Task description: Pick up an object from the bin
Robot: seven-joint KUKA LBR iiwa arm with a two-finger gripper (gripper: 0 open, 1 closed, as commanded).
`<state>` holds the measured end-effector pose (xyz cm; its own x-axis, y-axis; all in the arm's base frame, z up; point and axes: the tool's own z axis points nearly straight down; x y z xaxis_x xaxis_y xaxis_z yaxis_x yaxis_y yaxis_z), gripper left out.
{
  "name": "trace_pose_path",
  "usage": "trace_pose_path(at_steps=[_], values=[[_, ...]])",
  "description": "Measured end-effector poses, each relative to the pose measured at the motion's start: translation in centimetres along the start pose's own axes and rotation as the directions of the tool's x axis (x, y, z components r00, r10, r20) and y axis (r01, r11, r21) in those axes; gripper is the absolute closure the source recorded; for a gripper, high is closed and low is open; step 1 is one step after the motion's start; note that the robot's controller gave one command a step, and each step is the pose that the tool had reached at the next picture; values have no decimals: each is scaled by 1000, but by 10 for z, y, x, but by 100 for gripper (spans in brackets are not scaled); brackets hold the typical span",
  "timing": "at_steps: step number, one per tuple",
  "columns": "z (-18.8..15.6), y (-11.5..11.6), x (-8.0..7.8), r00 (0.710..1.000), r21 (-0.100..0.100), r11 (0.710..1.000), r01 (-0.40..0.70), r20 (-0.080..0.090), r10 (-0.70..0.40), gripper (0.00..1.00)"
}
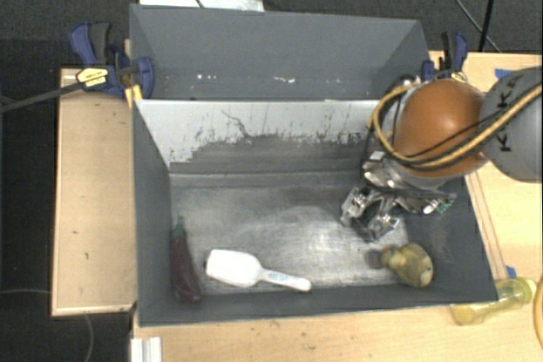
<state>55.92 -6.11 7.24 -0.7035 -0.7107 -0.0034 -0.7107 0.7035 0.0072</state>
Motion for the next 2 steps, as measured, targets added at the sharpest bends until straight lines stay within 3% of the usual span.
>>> trace_pose_path(at_steps=[1,2], values=[[0,0,0,1000,0,1000,-2,0,2,100],[-40,1,1,996,-5,996,85,-3,-85,100]])
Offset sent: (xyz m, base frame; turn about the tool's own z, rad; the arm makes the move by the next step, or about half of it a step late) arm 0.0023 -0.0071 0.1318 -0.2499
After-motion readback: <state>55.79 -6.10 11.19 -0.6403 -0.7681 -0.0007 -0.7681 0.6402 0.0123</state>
